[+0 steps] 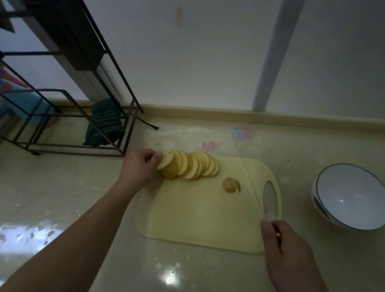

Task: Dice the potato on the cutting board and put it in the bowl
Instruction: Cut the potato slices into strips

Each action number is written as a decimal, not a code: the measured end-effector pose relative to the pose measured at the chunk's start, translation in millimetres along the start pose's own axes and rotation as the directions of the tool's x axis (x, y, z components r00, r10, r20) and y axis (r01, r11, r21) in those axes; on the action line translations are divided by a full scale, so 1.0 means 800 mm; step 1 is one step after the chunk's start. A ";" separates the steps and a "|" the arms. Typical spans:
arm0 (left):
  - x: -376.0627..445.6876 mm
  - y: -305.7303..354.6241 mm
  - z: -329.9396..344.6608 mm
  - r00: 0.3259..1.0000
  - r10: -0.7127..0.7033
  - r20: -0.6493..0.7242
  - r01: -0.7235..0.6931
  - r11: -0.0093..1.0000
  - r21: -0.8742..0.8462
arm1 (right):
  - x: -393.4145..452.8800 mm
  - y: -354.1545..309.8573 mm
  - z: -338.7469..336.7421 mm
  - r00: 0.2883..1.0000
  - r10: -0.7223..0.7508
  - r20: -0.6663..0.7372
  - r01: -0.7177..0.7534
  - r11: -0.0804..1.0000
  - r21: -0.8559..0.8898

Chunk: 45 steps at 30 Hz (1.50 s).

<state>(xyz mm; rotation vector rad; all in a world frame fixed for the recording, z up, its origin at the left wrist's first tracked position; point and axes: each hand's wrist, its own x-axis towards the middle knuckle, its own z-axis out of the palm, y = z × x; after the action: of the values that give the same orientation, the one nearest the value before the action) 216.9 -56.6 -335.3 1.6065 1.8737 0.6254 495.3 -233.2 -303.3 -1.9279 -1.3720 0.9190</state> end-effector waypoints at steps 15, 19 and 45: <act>-0.016 -0.008 0.009 0.999 0.007 -0.037 -0.007 1.000 -0.024 | 0.003 0.001 -0.014 0.922 0.327 0.208 -0.381 0.863 0.331; -0.039 -0.004 0.013 0.878 0.421 -0.229 -0.384 0.904 0.190 | 0.003 0.000 -0.017 0.918 0.324 0.228 -0.386 0.862 0.329; -0.054 0.053 0.134 0.654 0.719 0.235 -0.751 0.653 0.093 | -0.010 -0.009 0.000 0.970 0.151 0.192 -0.170 0.981 0.089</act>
<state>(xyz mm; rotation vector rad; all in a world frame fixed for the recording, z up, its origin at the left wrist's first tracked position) 326.2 -95.2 -377.8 2.4878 1.0946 0.6044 489.7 -238.6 -296.5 -1.9343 -1.2538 1.2510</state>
